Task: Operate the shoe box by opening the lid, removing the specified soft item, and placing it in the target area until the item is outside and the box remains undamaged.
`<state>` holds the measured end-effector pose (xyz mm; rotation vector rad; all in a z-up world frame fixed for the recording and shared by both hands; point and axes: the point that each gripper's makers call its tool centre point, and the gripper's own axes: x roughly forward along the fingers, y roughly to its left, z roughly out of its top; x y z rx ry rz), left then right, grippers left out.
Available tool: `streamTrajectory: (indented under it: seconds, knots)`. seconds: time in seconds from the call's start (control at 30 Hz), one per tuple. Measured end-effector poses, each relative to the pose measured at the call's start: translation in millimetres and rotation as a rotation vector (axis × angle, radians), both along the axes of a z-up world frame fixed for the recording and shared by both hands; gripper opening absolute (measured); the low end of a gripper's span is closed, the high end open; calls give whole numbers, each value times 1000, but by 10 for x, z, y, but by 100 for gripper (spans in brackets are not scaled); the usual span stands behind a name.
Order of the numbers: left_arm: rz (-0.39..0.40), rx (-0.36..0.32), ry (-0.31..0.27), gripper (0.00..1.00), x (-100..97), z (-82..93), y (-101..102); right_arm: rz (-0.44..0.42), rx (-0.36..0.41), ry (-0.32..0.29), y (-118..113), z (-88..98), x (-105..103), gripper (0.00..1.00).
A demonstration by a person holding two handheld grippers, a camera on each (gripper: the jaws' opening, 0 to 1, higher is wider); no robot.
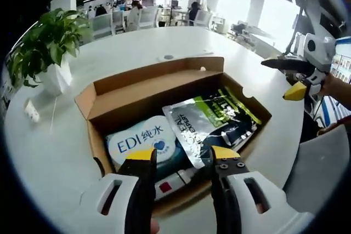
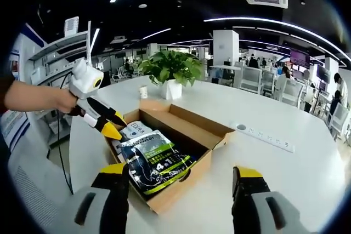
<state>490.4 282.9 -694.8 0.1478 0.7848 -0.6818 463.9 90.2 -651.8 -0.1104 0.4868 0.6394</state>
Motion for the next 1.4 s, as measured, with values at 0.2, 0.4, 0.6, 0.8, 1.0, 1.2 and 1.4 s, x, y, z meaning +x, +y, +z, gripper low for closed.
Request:
streamTrajectory:
  seconds: [0.2,0.4,0.6,0.8,1.0,1.2,1.4]
  knots:
    - [4,2,44,38,-53,-100,-16,10,-3,-5,12,-15,-28,78]
    - [31,-30,92,37,-83,-180,-42,19,-12,-9,21,-40,-57,78]
    - [48,-49,109,35,-80,-198,-68,18,-10,-11,7,-73,-61,78]
    - [59,-74,139,30,-72,-231,-119,19,-2,-3,11,-102,-69,78]
    - [106,-151,189,26,-25,-265,-168,19,1,3,12,-144,-71,77]
    - [97,-150,207,24,-39,-311,-211,14,2,13,-12,-194,-77,76]
    - [101,-160,217,20,-36,-327,-260,5,10,22,-26,-228,-82,75]
